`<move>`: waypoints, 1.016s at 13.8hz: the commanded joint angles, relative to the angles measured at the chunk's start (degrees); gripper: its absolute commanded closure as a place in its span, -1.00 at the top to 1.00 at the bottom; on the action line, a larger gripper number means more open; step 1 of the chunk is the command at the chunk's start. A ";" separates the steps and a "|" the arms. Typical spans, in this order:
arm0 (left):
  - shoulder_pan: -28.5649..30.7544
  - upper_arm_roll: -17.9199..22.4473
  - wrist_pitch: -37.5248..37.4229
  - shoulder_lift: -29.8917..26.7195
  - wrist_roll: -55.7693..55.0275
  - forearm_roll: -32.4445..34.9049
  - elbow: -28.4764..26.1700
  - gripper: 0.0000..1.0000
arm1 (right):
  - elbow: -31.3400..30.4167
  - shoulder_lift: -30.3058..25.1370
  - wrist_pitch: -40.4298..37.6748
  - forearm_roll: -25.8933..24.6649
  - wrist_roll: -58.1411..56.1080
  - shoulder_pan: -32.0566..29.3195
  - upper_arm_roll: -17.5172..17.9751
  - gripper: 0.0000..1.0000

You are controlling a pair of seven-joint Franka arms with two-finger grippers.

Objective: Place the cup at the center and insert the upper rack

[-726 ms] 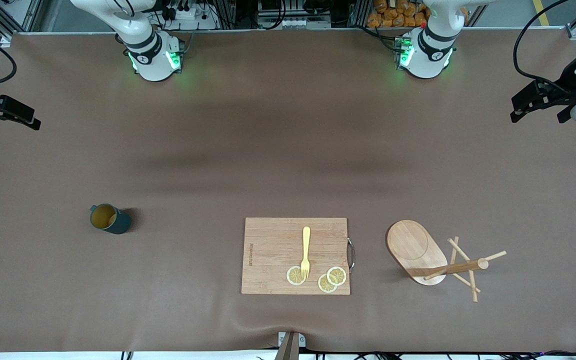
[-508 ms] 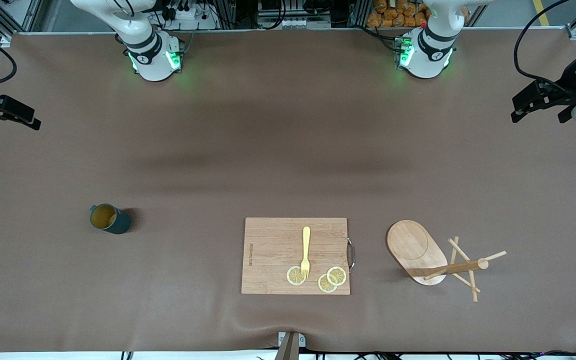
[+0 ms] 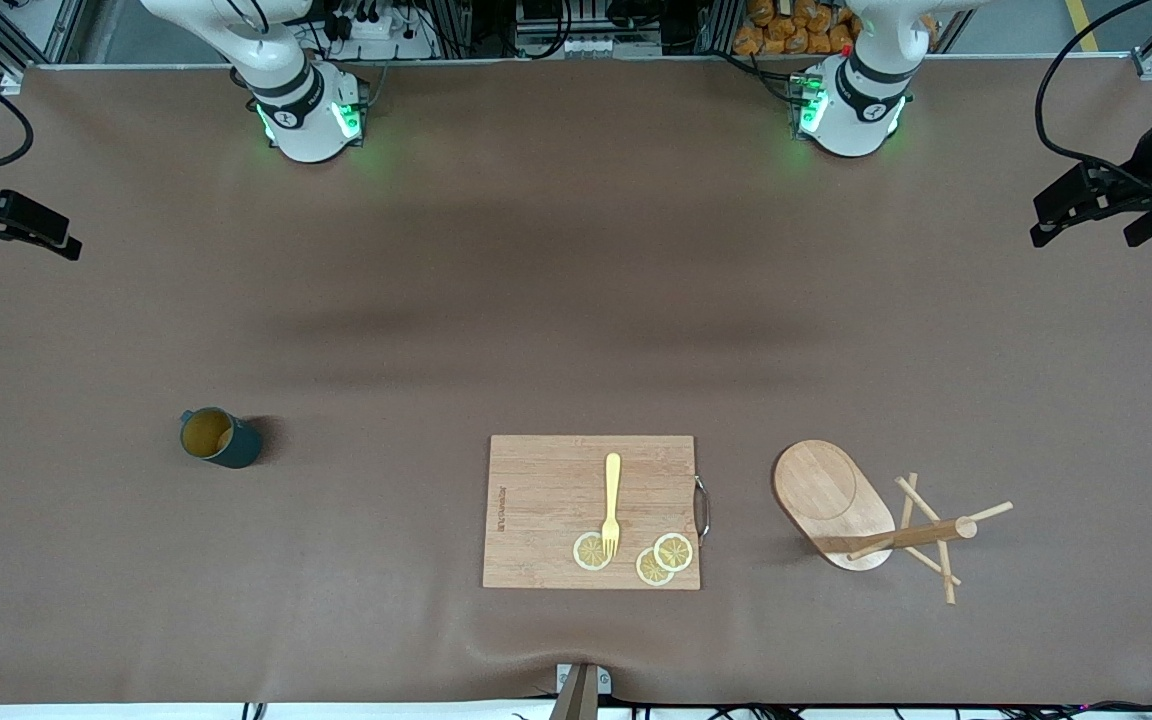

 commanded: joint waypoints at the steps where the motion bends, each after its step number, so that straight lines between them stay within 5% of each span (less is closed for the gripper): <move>1: 0.99 -0.24 -0.58 0.60 0.92 -0.02 1.58 1.00 | 0.98 0.18 -0.99 0.54 -0.11 -0.77 0.47 1.00; 8: 2.66 -0.33 -0.66 0.95 3.49 -2.31 1.32 1.00 | 0.36 4.04 4.70 0.54 -0.02 -0.16 0.56 1.00; 14: 3.45 -0.33 -1.10 0.68 4.35 -2.04 1.15 1.00 | 0.10 18.18 21.13 0.62 -0.11 0.98 0.65 1.00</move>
